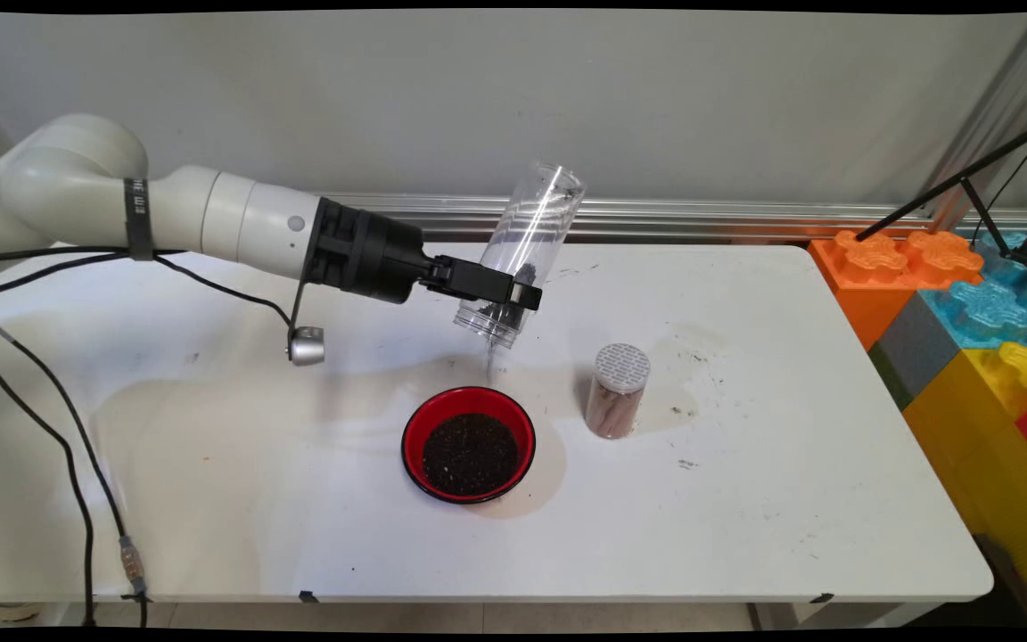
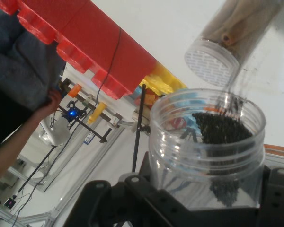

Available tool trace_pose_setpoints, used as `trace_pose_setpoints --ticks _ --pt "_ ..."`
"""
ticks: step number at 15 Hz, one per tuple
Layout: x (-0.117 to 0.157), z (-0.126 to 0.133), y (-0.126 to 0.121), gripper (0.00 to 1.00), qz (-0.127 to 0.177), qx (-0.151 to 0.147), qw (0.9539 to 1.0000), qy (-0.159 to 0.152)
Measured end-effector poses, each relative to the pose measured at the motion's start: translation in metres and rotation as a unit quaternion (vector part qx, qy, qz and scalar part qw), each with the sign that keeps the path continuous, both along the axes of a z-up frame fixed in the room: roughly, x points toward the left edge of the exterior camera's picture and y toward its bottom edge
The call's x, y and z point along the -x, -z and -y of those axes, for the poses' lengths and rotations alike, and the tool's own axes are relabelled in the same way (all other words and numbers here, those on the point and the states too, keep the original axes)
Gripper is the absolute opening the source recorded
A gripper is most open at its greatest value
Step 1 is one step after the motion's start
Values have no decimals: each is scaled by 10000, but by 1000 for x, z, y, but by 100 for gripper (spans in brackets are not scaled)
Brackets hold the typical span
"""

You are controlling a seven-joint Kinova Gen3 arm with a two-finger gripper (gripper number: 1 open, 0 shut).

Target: Pour the black seasoning powder in the red bowl

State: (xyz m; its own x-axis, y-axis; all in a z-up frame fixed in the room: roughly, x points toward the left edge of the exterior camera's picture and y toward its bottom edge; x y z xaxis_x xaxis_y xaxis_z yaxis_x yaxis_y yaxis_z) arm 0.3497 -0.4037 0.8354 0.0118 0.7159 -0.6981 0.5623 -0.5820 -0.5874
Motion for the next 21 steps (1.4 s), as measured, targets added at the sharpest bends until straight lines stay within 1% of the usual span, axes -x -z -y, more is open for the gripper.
trace_pose_setpoints --ticks 21 --pt "2 -2 9 0 -64 -24 10000 -64"
